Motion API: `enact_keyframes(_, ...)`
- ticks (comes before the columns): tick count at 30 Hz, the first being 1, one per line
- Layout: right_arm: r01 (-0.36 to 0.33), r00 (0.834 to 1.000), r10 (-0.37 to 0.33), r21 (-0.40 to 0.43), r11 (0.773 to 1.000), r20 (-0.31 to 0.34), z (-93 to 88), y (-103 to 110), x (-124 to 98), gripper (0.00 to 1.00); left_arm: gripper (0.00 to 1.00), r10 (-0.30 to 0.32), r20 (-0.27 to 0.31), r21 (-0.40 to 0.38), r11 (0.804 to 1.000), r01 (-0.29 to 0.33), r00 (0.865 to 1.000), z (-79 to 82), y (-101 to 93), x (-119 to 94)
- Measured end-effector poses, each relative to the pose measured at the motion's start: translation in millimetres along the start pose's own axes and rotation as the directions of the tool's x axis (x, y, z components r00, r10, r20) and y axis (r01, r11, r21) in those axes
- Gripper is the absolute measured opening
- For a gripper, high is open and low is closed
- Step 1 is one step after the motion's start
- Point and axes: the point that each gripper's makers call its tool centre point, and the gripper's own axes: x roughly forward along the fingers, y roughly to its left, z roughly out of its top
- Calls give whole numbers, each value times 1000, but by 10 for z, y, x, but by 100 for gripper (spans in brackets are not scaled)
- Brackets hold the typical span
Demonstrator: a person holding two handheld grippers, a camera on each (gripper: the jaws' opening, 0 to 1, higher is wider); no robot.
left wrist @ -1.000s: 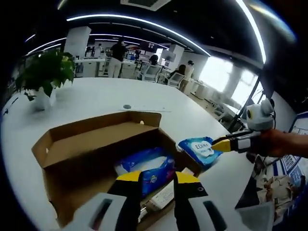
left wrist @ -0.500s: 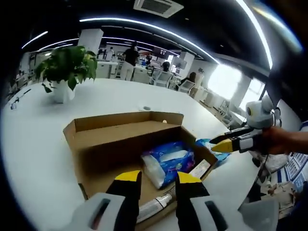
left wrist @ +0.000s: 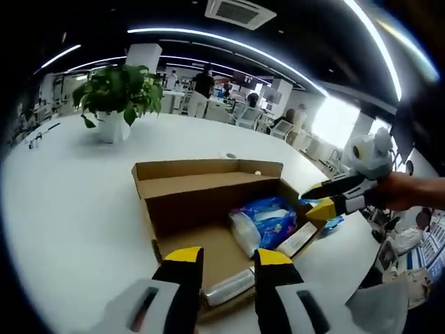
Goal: Operate the shoe box by opening the lid, removing the specified soft item, and placing it in the target area until the item is outside and the box remains undamaged.
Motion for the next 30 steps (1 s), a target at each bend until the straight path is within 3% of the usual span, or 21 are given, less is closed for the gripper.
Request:
enact_keyframes(10, -18, 998, 13, -89, 996, -55, 4, 100, 198, 44, 30, 31, 6, -28, 999, -31, 1000, -121, 156, -164)
enact_keyframes(13, -21, 995, 1, -195, 980, -104, -46, 108, 274, 46, 31, 41, 5, -20, 999, -41, 999, -157, 180, -215)
enact_keyframes(19, -20, 991, -19, -293, 956, -132, -4, 118, 424, 53, 31, 52, 0, -23, 998, -52, 999, -248, 209, -281)
enact_keyframes(28, -77, 982, 1, -396, 915, -189, 12, 133, 628, 60, 33, 43, 1, -41, 998, -43, 999, -271, 187, -257)
enact_keyframes(30, -85, 982, 10, -392, 916, -190, 15, 118, 657, 62, 33, 40, 0, -39, 998, -40, 999, -282, 154, -250)
